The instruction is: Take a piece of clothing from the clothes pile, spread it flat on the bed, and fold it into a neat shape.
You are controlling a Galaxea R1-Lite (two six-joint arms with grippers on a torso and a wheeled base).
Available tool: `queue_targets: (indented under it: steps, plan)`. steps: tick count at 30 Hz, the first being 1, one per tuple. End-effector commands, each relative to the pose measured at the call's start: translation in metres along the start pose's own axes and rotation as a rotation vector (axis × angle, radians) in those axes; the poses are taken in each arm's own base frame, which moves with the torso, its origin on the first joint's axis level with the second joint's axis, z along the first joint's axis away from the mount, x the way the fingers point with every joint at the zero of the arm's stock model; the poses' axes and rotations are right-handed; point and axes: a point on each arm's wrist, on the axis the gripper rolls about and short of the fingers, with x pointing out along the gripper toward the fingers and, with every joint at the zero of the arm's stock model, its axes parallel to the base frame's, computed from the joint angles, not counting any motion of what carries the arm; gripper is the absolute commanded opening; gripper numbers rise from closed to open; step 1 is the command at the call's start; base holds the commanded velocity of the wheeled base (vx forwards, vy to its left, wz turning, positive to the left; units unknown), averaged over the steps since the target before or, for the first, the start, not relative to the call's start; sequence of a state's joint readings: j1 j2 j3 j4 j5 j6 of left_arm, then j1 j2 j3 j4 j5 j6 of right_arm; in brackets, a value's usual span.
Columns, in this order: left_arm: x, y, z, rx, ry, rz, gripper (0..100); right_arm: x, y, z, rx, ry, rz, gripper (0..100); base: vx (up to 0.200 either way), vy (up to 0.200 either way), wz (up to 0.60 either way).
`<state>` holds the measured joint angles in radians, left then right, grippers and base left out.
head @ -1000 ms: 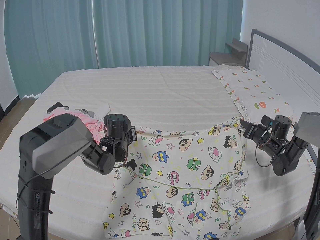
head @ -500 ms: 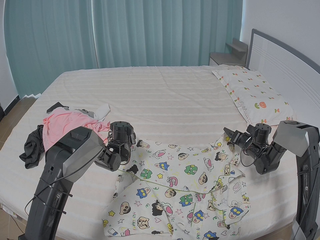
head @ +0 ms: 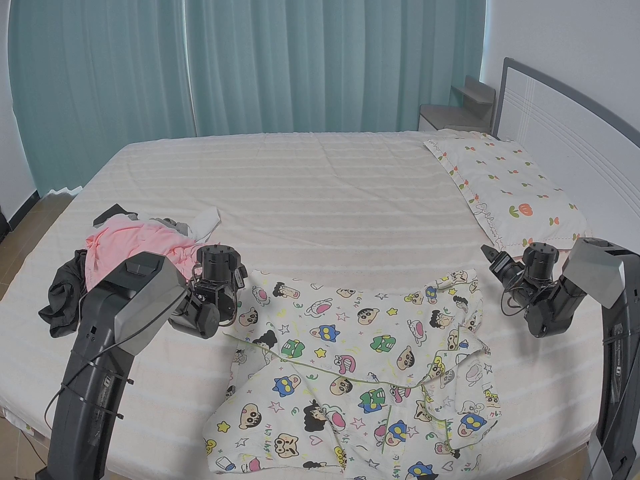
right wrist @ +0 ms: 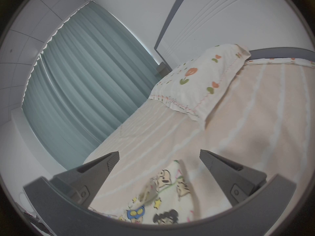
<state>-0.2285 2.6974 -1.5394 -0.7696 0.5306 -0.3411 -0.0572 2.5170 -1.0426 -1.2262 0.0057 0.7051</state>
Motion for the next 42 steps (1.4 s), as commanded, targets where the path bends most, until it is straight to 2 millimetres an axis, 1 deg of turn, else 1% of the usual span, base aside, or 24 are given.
queue_targets:
  steps: [1,2,3,4,5,7,8,10,11,12,13,14,15,17,19,21,24,30,33,36,41,42]
  plan:
    - [-0.052,0.019,0.051,-0.157,0.019,-0.023,100,-0.067,-0.017,0.023,0.012,0.095,-0.008,100,0.0,0.0,0.0]
    - [-0.064,0.025,0.054,-0.191,0.051,-0.048,100,-0.084,-0.021,0.021,0.001,0.153,0.026,100,0.0,0.0,0.0]
    - [-0.075,0.03,0.056,-0.221,0.079,-0.066,100,-0.098,-0.026,0.017,-0.011,0.201,0.047,100,0.0,0.0,0.0]
    - [-0.08,0.033,0.057,-0.233,0.092,-0.075,100,-0.104,-0.028,0.016,-0.021,0.221,0.059,100,0.0,0.0,0.0]
    - [-0.102,0.043,0.059,-0.295,0.152,-0.112,100,-0.124,-0.037,0.01,-0.071,0.284,0.082,100,0.0,0.0,0.0]
    - [-0.119,0.05,0.058,-0.34,0.203,-0.136,100,-0.137,-0.044,0.004,-0.111,0.321,0.085,100,0.0,0.0,0.0]
    - [-0.138,0.058,0.057,-0.391,0.251,-0.162,100,-0.147,-0.051,-0.002,-0.147,0.353,0.086,100,0.0,0.0,0.0]
    - [-0.165,0.064,0.056,-0.452,0.315,-0.209,100,-0.159,-0.06,-0.009,-0.164,0.408,0.114,100,0.0,0.0,0.0]
    - [-0.185,0.068,0.053,-0.489,0.366,-0.245,100,-0.167,-0.065,-0.016,-0.16,0.457,0.155,100,0.0,0.0,0.0]
    - [-0.202,0.07,0.051,-0.514,0.402,-0.282,100,-0.171,-0.07,-0.021,-0.167,0.484,0.184,100,0.0,0.0,0.0]
    - [-0.206,0.071,0.05,-0.523,0.409,-0.293,100,-0.172,-0.071,-0.022,-0.173,0.488,0.187,100,0.0,0.0,0.0]
    - [-0.206,0.071,0.05,-0.523,0.409,-0.293,100,-0.172,-0.071,-0.022,-0.173,0.488,0.187,100,0.0,0.0,0.0]
    - [-0.222,0.075,0.048,-0.544,0.422,-0.322,100,-0.174,-0.076,-0.03,-0.207,0.516,0.18,100,0.0,0.0,0.0]
    - [-0.232,0.077,0.042,-0.563,0.431,-0.342,100,-0.178,-0.078,-0.036,-0.249,0.544,0.184,100,0.0,0.0,0.0]
    - [-0.237,0.075,0.037,-0.587,0.436,-0.363,100,-0.184,-0.078,-0.045,-0.272,0.59,0.188,100,0.0,0.0,0.0]
    - [-0.238,0.073,0.035,-0.6,0.429,-0.383,100,-0.185,-0.076,-0.052,-0.309,0.621,0.205,100,0.0,0.0,0.0]
    - [-0.229,0.069,0.026,-0.596,0.423,-0.379,100,-0.185,-0.076,-0.061,-0.352,0.655,0.224,100,0.0,0.0,0.0]
    - [-0.221,0.069,0.012,-0.586,0.439,-0.359,100,-0.181,-0.068,-0.066,-0.376,0.663,0.26,100,0.0,0.0,0.0]
    - [-0.222,0.069,0.013,-0.587,0.436,-0.361,100,-0.177,-0.062,-0.069,-0.382,0.665,0.28,100,0.0,0.0,0.0]
    - [-0.222,0.07,0.013,-0.587,0.424,-0.348,100,-0.173,-0.058,-0.069,-0.376,0.664,0.262,100,0.0,0.0,0.0]
    - [-0.221,0.07,0.013,-0.586,0.396,-0.319,100,-0.171,-0.058,-0.068,-0.372,0.675,0.241,100,0.0,0.0,0.0]
    - [-0.221,0.07,0.013,-0.589,0.388,-0.319,100,-0.17,-0.059,-0.067,-0.375,0.674,0.21,100,0.0,0.0,0.0]
